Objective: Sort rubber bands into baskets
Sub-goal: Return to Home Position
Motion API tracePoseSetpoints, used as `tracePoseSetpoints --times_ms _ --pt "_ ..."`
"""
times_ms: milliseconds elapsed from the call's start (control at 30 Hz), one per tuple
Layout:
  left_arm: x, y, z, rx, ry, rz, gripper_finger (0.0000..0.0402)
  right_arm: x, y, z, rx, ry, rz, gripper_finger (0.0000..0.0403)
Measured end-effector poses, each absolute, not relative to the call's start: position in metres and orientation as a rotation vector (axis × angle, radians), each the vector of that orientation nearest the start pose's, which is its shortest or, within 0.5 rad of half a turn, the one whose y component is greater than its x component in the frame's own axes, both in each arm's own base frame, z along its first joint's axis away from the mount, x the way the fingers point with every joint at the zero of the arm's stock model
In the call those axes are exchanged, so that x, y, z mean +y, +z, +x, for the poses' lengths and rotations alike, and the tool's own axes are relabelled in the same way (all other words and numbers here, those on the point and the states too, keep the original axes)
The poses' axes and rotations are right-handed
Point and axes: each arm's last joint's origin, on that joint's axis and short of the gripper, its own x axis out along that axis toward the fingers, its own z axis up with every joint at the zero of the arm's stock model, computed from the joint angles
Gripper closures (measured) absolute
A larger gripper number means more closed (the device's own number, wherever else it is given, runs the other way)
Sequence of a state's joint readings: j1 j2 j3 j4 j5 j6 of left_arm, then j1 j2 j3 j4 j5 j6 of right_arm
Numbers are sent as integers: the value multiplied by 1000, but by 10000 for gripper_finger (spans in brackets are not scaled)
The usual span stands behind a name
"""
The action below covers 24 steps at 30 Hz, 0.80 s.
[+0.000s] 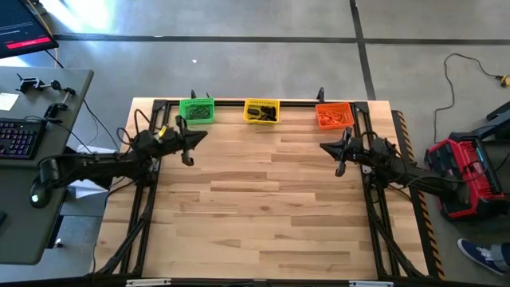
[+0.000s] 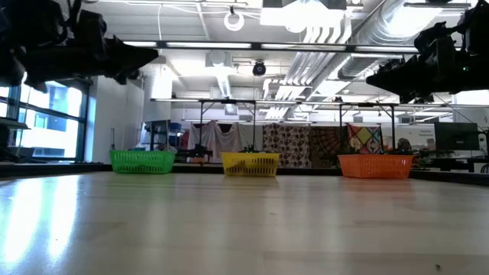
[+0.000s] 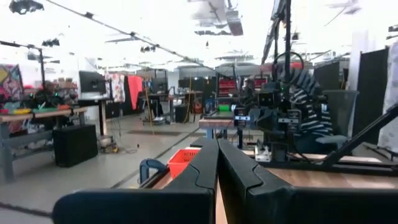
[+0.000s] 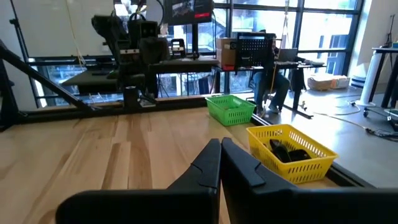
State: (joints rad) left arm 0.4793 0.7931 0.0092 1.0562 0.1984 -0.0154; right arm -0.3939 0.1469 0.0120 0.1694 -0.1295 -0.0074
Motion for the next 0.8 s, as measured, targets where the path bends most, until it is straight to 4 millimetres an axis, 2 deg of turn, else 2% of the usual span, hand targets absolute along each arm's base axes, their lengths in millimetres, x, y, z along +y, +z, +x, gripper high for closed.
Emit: tracePoseSetpoints --times_ms 233,467,700,800 --pt "57 190 120 -232 299 92 401 -35 170 93 -27 -282 -4 403" --pt "53 188 105 -178 413 79 401 -36 169 90 -17 -347 -22 403" --pt "45 190 84 -228 504 92 401 -36 169 90 -19 -354 -23 403" --pt "46 188 83 -210 537 83 401 -37 169 90 -16 -369 -35 403"
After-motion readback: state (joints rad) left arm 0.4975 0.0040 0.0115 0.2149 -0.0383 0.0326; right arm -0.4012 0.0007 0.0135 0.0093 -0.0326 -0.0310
